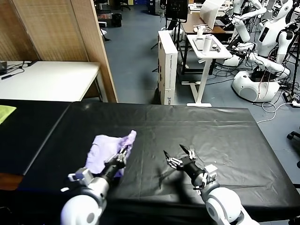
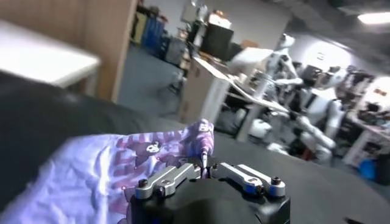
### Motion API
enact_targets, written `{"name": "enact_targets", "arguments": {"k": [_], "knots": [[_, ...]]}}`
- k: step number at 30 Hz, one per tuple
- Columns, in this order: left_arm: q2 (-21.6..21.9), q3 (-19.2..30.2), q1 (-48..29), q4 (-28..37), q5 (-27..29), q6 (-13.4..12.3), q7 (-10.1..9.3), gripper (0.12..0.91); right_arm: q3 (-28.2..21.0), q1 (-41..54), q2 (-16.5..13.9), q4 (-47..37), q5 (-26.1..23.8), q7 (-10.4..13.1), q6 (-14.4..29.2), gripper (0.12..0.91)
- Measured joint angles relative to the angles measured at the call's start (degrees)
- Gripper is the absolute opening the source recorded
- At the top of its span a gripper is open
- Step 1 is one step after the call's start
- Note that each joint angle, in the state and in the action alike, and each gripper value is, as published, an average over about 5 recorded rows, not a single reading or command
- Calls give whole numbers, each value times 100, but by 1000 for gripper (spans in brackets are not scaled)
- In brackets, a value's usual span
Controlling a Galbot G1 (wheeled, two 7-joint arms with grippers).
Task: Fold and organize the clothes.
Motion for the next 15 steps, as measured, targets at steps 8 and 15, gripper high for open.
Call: {"name": "enact_targets", "arguments": {"k": [8, 15], "knots": [[-155, 82, 42, -86, 33, -7, 154, 603, -184, 165, 1, 37, 489, 225, -254, 907], [-61, -90, 62, -168, 40, -135, 171, 898, -430, 333, 141, 36, 1174, 667, -666, 907]]}}
